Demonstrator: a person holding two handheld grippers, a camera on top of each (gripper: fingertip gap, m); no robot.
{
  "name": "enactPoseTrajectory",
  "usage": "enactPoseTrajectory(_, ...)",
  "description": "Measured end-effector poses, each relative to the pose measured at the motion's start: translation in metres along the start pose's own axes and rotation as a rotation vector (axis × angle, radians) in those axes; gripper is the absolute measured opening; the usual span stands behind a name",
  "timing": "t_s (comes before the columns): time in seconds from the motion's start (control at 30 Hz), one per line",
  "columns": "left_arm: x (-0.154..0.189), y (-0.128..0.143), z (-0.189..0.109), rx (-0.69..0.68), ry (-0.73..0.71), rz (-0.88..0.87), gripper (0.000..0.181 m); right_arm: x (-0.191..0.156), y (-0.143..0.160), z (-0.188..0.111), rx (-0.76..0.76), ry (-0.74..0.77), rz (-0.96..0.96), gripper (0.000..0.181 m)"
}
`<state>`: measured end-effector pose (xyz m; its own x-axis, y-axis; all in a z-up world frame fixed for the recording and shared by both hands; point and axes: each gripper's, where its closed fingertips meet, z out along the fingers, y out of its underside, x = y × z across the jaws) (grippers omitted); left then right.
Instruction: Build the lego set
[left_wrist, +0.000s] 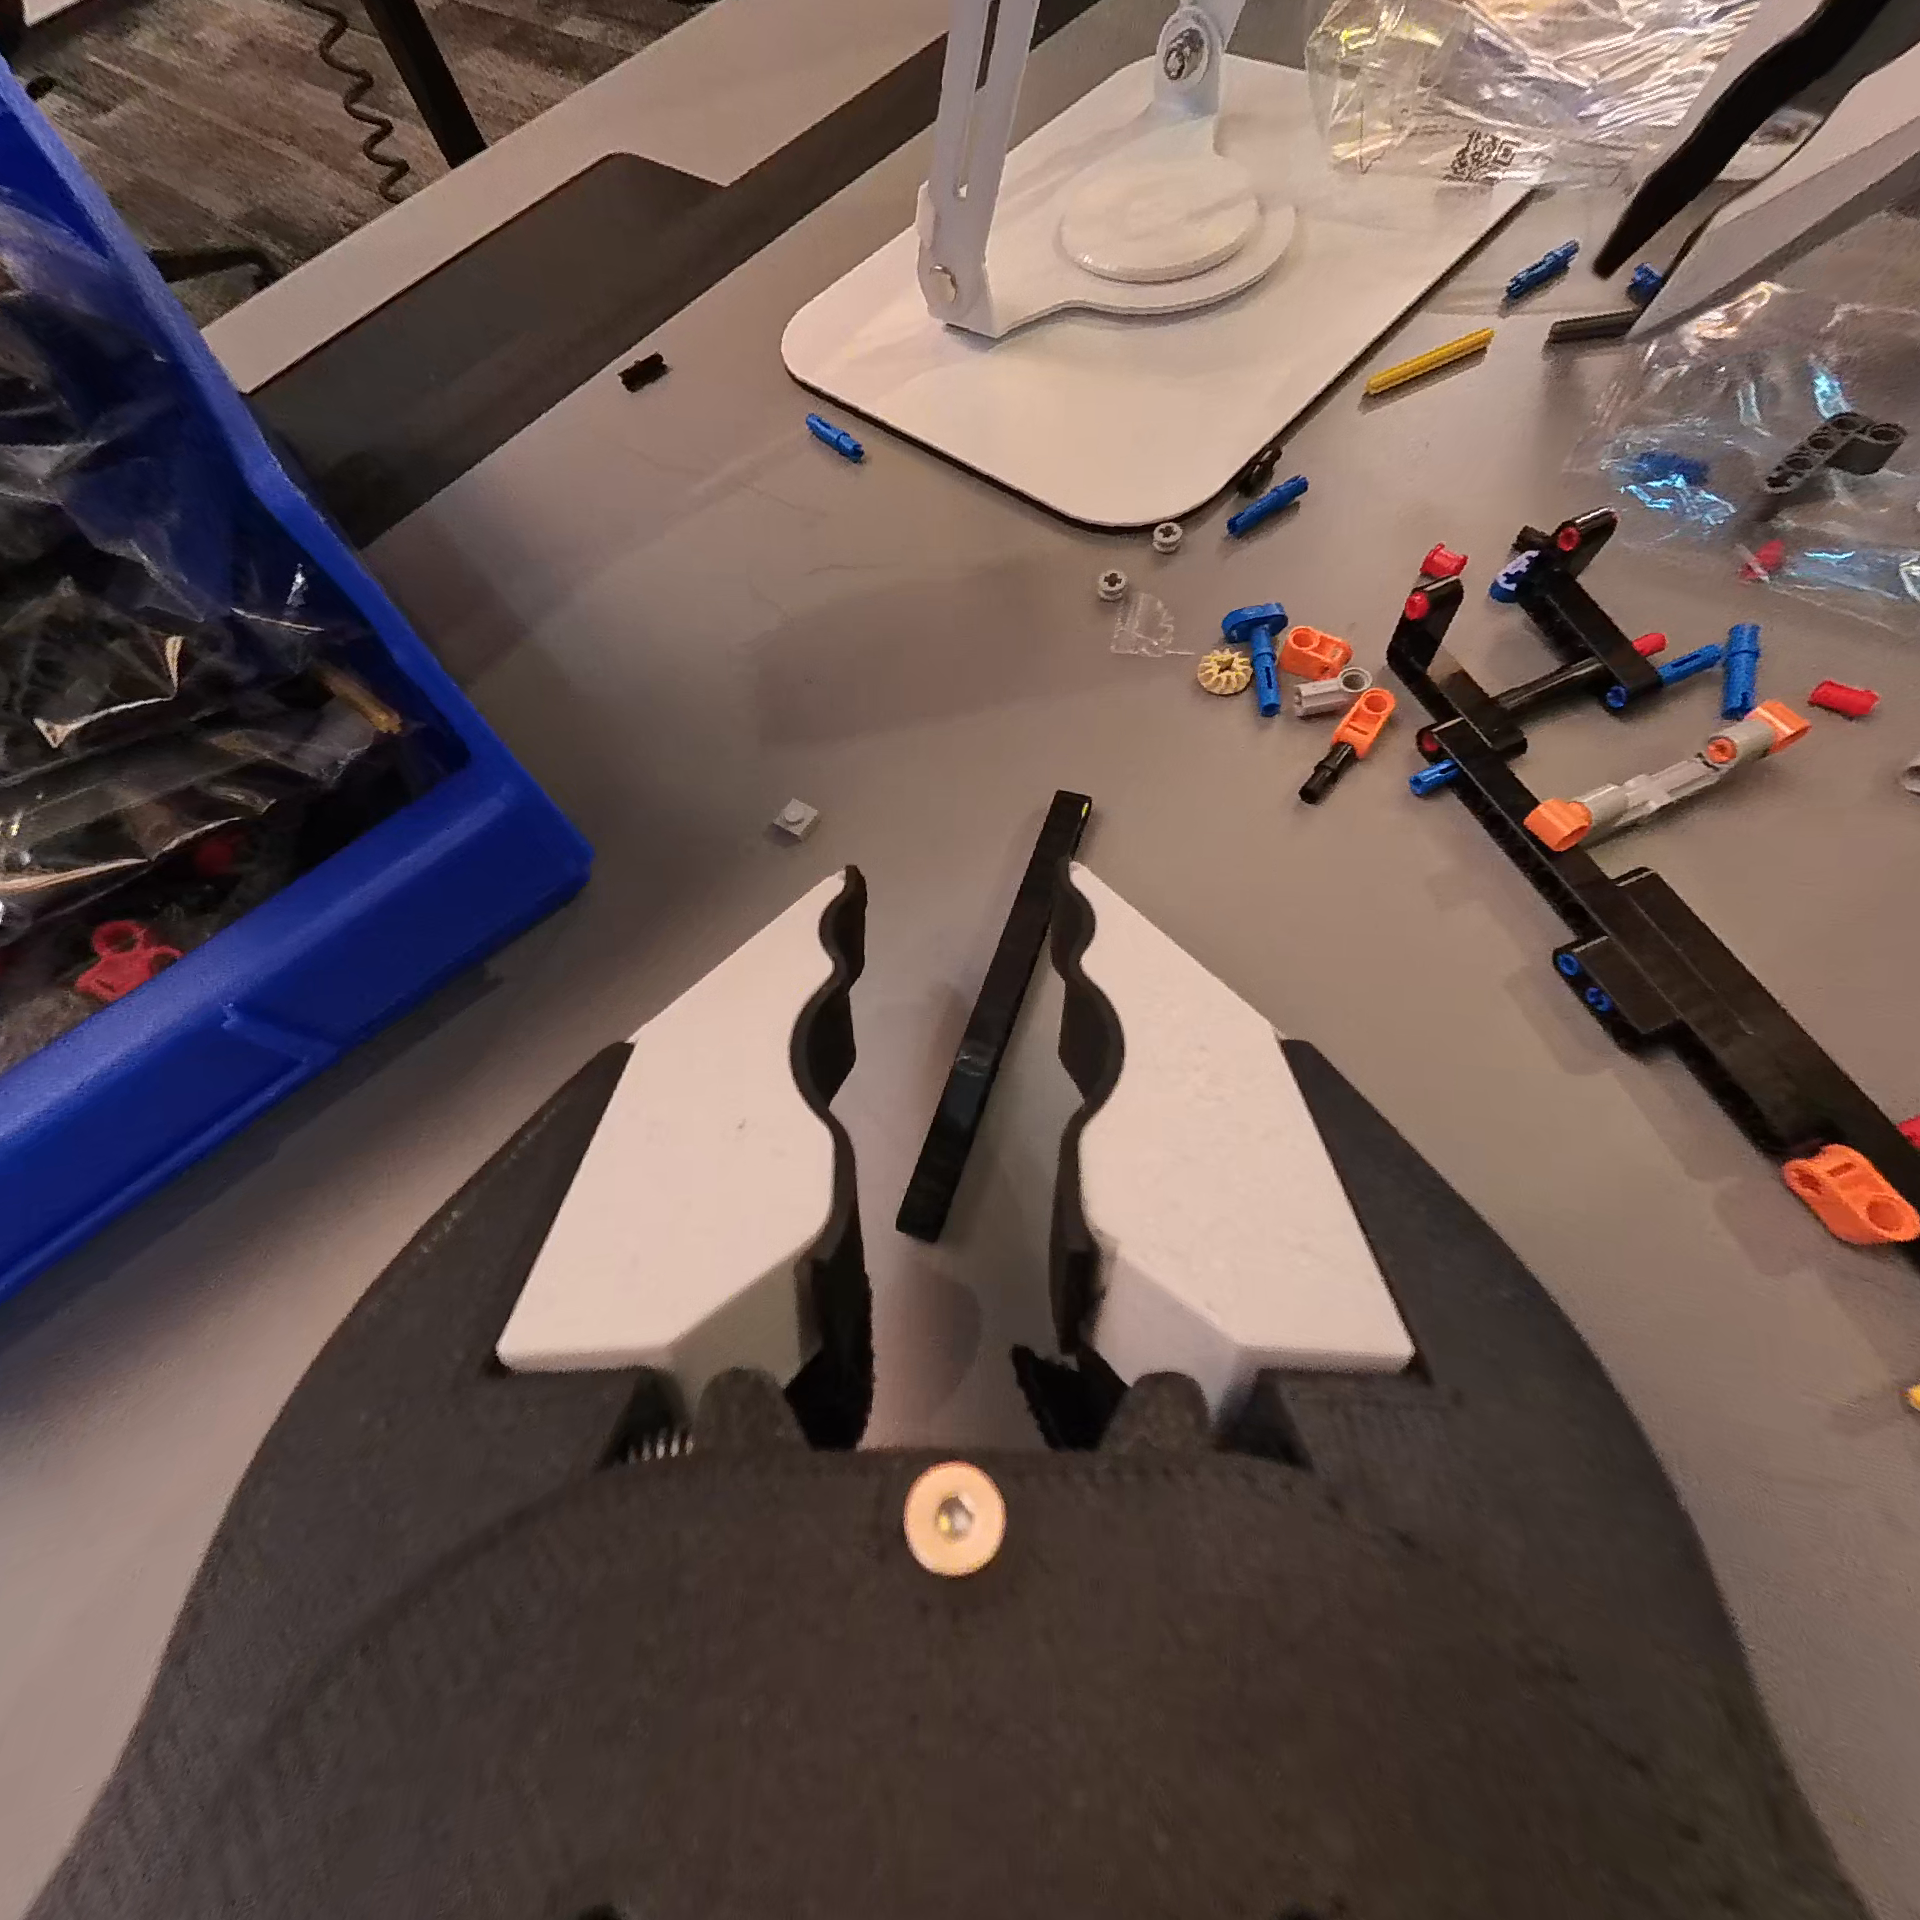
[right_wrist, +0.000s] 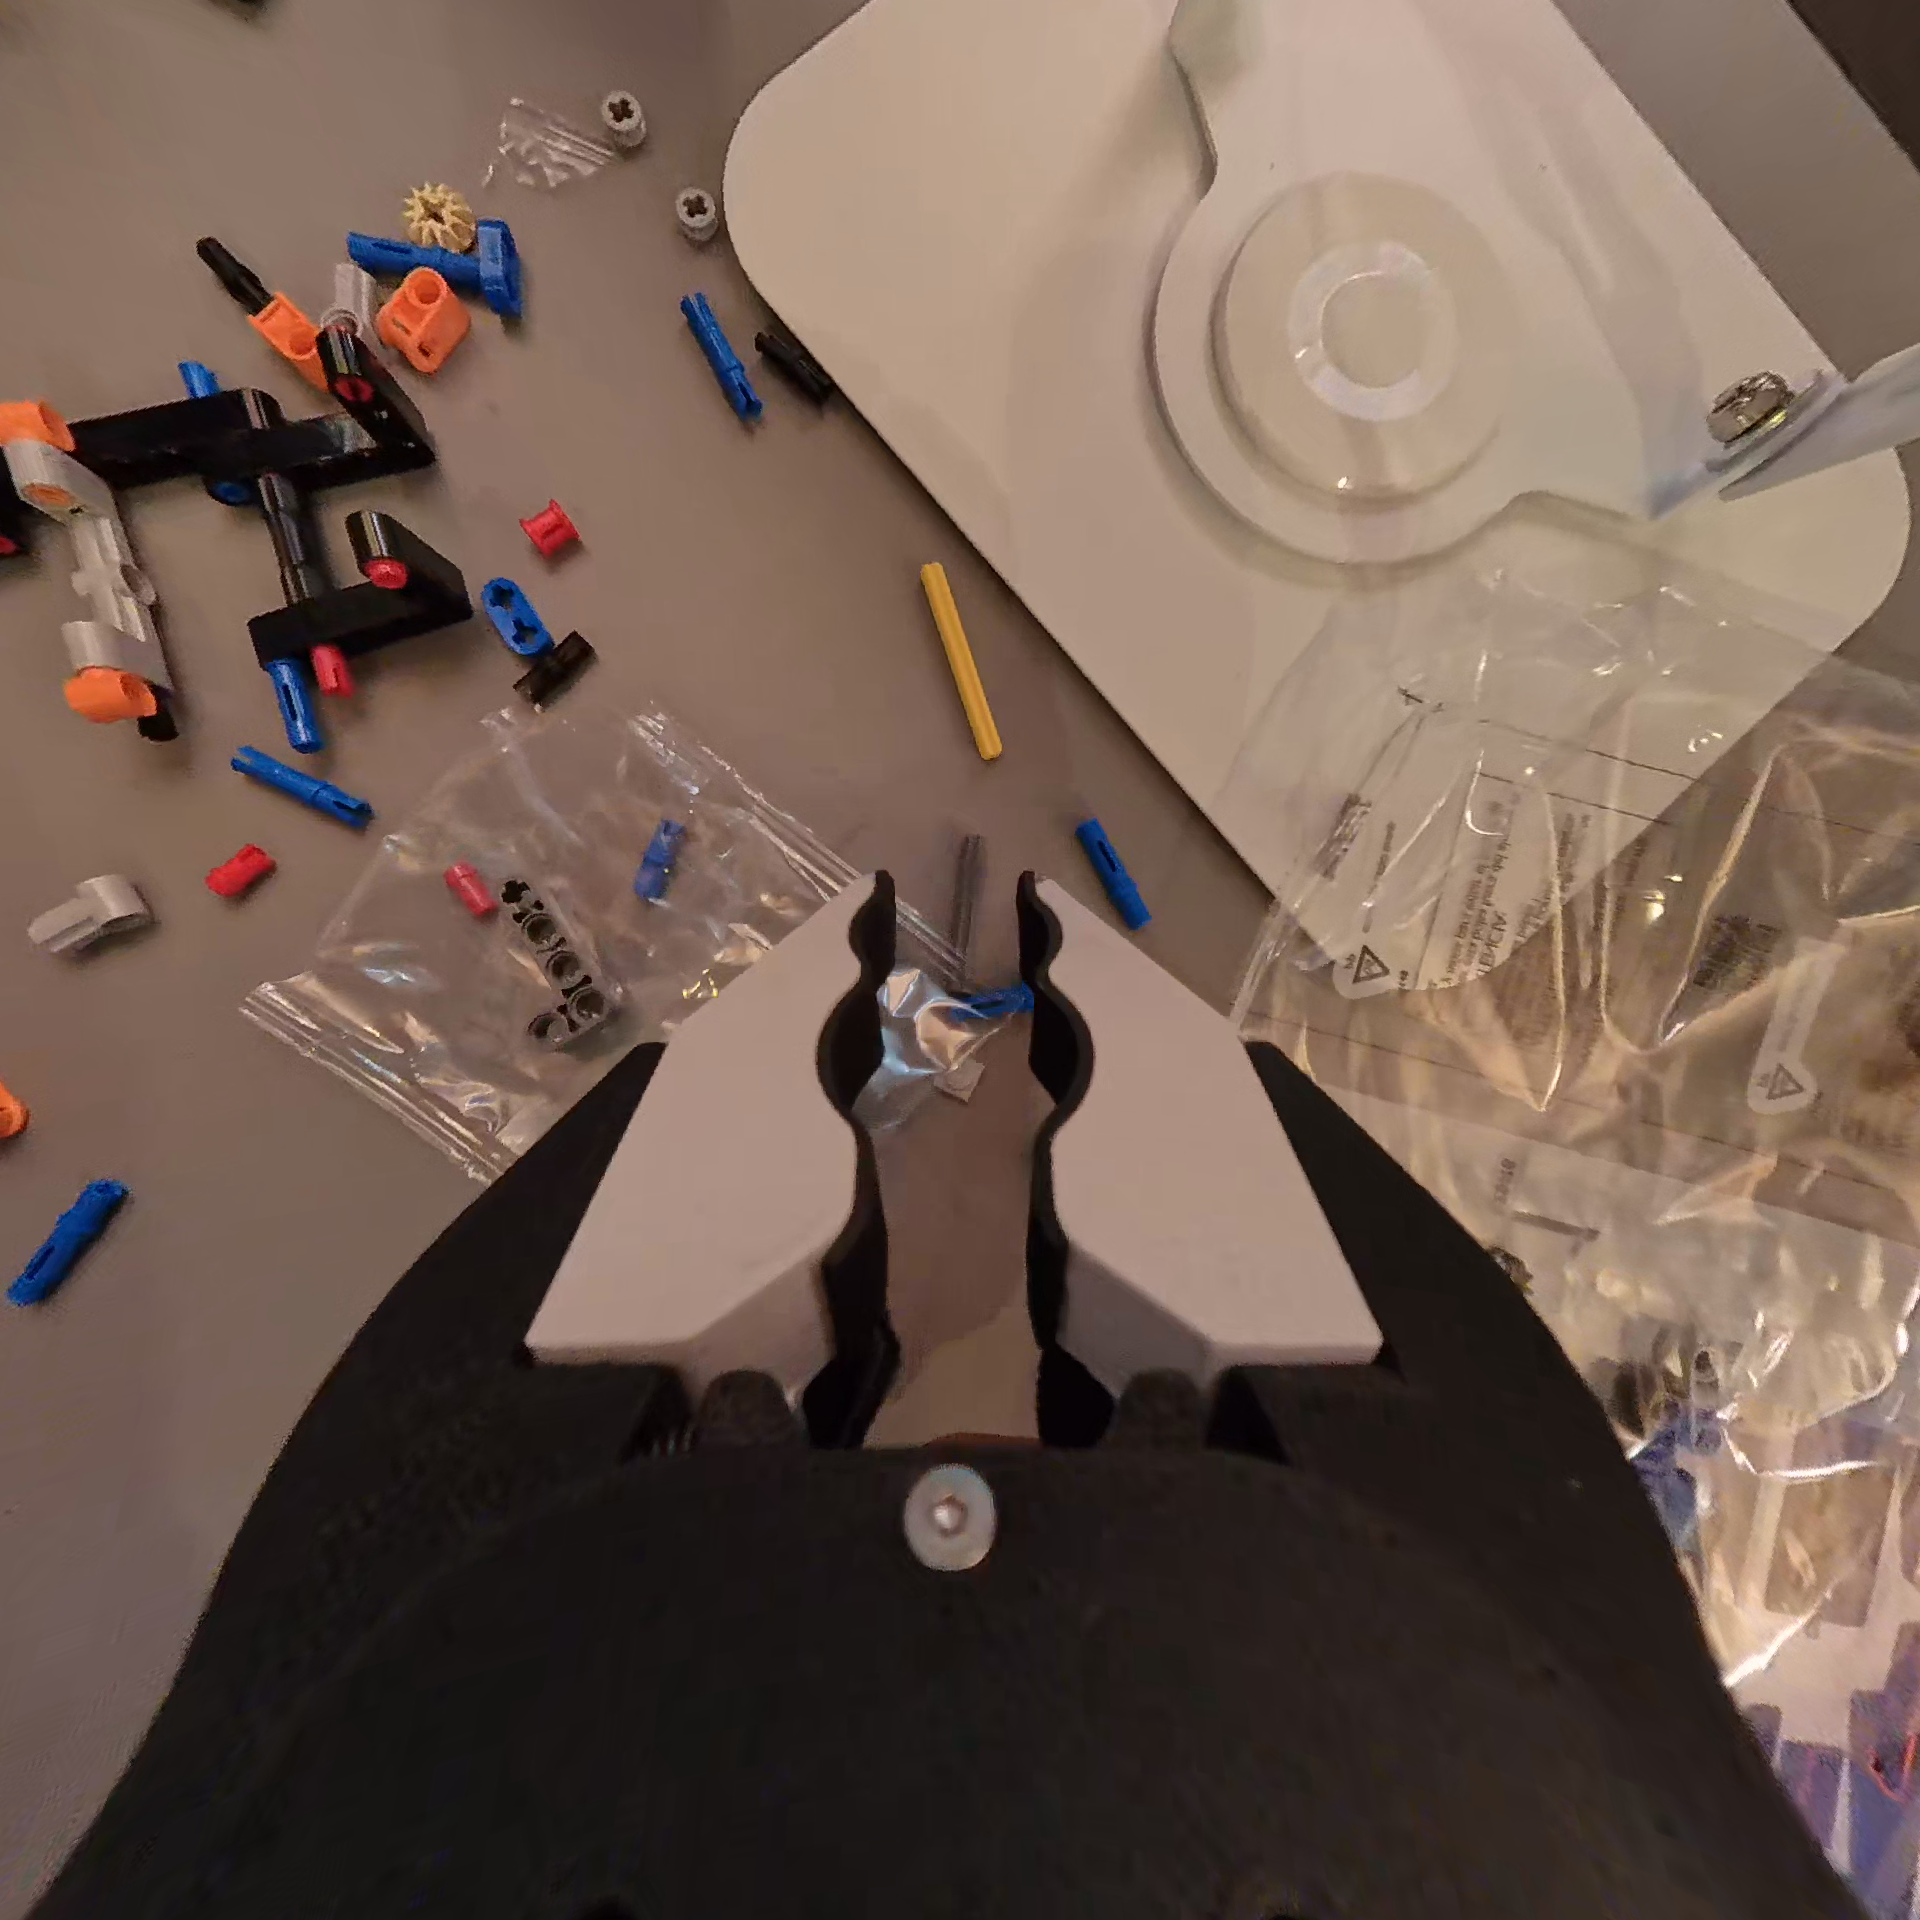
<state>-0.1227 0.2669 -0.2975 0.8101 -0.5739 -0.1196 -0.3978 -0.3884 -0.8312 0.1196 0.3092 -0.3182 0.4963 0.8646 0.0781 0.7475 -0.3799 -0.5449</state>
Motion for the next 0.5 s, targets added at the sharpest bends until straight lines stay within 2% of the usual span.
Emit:
enactPoseTrajectory(0.07,0.0,0.0,0.0,-0.002,0.001,0.001,0.033,0.002,0.002,0.004,-0.019,0.002,0.01,0.022)
enactPoseTrajectory(0.2,0.001,0.001,0.001,-0.008,0.003,0.006,0.033,0.003,0.004,0.007,-0.026,-0.002,0.031,0.002)
enactPoseTrajectory(0.37,0.001,0.001,0.001,-0.01,0.003,0.008,0.033,0.003,0.003,0.007,-0.019,-0.003,0.021,0.001)
enactPoseTrajectory(0.5,-0.001,0.0,0.0,0.001,-0.008,0.008,0.033,0.001,-0.01,0.0,0.057,0.008,-0.004,0.001)
